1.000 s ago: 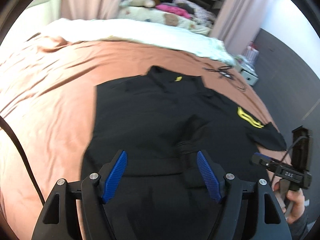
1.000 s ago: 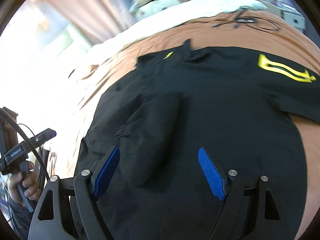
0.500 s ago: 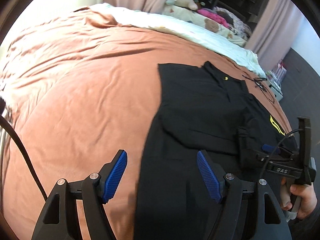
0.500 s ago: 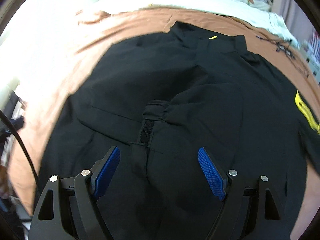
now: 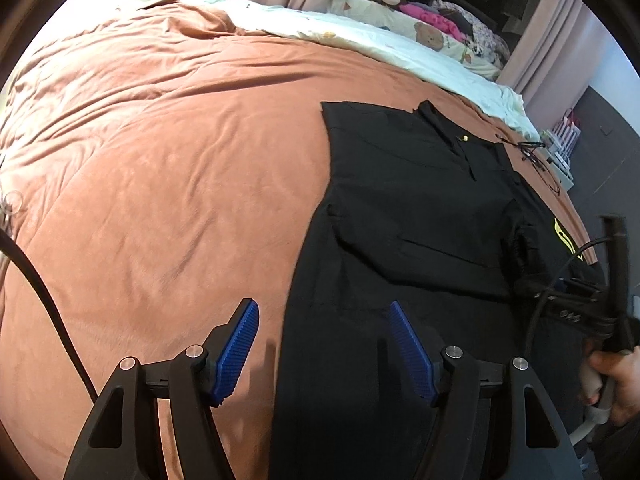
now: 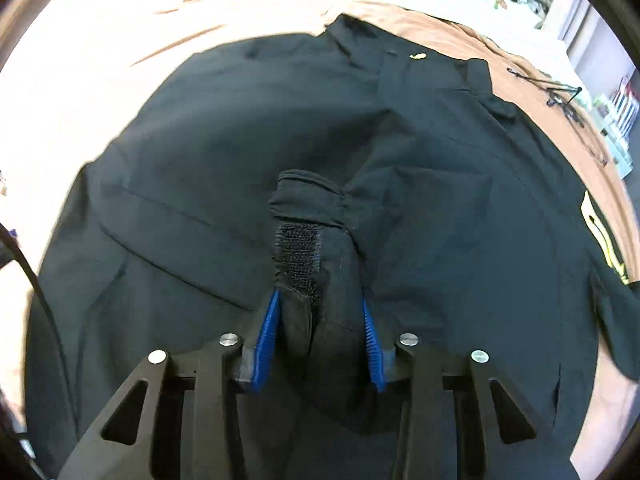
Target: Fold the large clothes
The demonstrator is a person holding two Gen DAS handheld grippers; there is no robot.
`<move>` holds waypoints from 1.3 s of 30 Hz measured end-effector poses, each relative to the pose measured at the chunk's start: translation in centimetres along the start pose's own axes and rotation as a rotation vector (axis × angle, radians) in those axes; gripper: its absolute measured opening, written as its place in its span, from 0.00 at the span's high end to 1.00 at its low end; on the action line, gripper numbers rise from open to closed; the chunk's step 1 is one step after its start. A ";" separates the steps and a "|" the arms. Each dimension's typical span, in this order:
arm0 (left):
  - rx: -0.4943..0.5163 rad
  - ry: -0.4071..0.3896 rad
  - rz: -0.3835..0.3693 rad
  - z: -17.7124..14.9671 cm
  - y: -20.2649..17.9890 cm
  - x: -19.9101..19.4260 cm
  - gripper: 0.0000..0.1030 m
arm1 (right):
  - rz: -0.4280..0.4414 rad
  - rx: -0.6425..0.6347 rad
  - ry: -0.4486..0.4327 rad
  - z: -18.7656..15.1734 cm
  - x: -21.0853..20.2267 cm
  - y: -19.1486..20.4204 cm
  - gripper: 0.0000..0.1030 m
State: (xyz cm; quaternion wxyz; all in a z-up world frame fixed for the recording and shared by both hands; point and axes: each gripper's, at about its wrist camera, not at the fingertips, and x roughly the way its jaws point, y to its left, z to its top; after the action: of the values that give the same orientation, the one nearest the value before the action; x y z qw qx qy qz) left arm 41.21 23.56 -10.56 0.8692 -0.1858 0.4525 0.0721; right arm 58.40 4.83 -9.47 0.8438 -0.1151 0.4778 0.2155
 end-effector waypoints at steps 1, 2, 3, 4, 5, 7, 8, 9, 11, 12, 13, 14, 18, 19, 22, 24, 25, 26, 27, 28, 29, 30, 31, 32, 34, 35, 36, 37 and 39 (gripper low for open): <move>0.010 -0.003 0.002 0.1 -0.3 0.0 0.33 | 0.011 0.009 -0.017 0.1 -0.5 -0.7 0.67; 0.017 -0.004 0.003 0.3 -0.6 0.0 0.33 | 0.010 0.018 -0.041 0.4 -1.0 -1.7 0.67; 0.024 -0.003 0.004 0.5 -0.8 0.0 0.33 | 0.011 0.027 -0.057 0.3 -1.5 -2.5 0.67; 0.030 -0.003 0.004 0.7 -1.1 0.0 0.32 | 0.015 0.049 -0.075 0.4 -2.0 -3.6 0.67; 0.035 -0.001 0.004 0.8 -1.2 0.0 0.32 | 0.020 0.072 -0.089 0.2 -2.4 -4.6 0.67; 0.041 0.005 0.009 1.0 -1.5 0.1 0.32 | 0.028 0.131 -0.133 0.0 -3.3 -7.3 0.67; 0.046 0.007 0.010 1.2 -1.7 0.2 0.32 | 0.021 0.151 -0.147 -0.4 -3.8 -8.2 0.66; 0.051 0.009 0.011 1.3 -1.9 0.3 0.33 | 0.012 0.169 -0.155 -0.7 -4.0 -9.2 0.66; 0.063 0.011 0.018 1.6 -2.2 0.4 0.32 | -0.022 0.236 -0.164 -1.2 -3.9 -12.1 0.66; 0.067 0.012 0.019 1.7 -2.3 0.5 0.33 | -0.030 0.271 -0.158 -1.6 -3.7 -13.4 0.65; 0.070 0.012 0.016 1.8 -2.4 0.5 0.33 | -0.024 0.298 -0.151 -1.9 -3.6 -14.4 0.64; 0.074 0.012 0.013 1.9 -2.5 0.5 0.32 | -0.003 0.334 -0.139 -2.2 -3.2 -15.8 0.58; 0.090 0.026 0.016 2.1 -2.8 1.0 0.32 | 0.114 0.423 -0.158 -4.1 -3.1 -19.8 0.21; 0.093 0.029 0.018 2.1 -2.9 1.1 0.32 | 0.120 0.435 -0.175 -4.4 -3.2 -20.5 0.20; 0.100 0.037 0.023 2.1 -3.0 1.6 0.32 | 0.157 0.509 -0.167 -5.6 -1.7 -23.0 0.20; 0.101 0.044 0.031 2.2 -3.0 2.0 0.32 | 0.179 0.542 -0.137 -6.1 0.2 -24.0 0.20; 0.104 0.048 0.035 2.2 -3.0 2.3 0.32 | 0.181 0.547 -0.126 -6.5 -0.3 -24.0 0.20; 0.107 0.051 0.040 2.2 -3.1 2.5 0.32 | 0.167 0.553 -0.112 -6.8 0.5 -24.2 0.20; 0.112 0.057 0.048 2.1 -3.1 2.9 0.32 | 0.153 0.563 -0.098 -7.1 1.2 -24.6 0.20; 0.115 0.060 0.052 2.1 -3.1 3.1 0.32 | 0.150 0.576 -0.089 -7.6 1.4 -24.7 0.20; 0.119 0.064 0.059 2.1 -3.1 3.4 0.33 | 0.158 0.600 -0.081 -7.9 2.2 -25.2 0.20; 0.122 0.071 0.069 2.1 -3.1 3.8 0.33 | 0.163 0.615 -0.077 -8.1 2.6 -25.5 0.20; 0.123 0.076 0.075 2.1 -3.0 4.1 0.38 | 0.156 0.629 -0.074 -8.2 3.5 -26.0 0.21; 0.120 0.084 0.081 2.2 -2.8 4.5 0.43 | 0.149 0.633 -0.071 -8.0 4.3 -26.4 0.29; 0.112 0.100 0.099 2.4 -2.4 5.4 0.47 | 0.129 0.627 -0.060 -7.6 4.9 -26.5 0.43; 0.107 0.104 0.106 2.6 -2.2 5.7 0.51 | 0.123 0.614 -0.068 -7.2 5.2 -26.7 0.55; 0.101 0.107 0.113 2.7 -2.0 6.0 0.53 | 0.133 0.601 -0.069 -6.7 5.5 -26.8 0.59; 0.094 0.113 0.120 2.9 -1.7 6.4 0.55 | 0.151 0.596 -0.068 -6.1 5.8 -27.1 0.62; 0.082 0.118 0.136 3.1 -1.2 7.0 0.55 | 0.140 0.572 -0.068 -5.5 5.6 -27.0 0.81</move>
State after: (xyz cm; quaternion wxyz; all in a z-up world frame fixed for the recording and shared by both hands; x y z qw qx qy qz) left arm 48.03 23.35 -14.32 0.8412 -0.1227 0.5169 0.1010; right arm 69.60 -19.72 -17.43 0.8407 0.1677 0.4972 0.1334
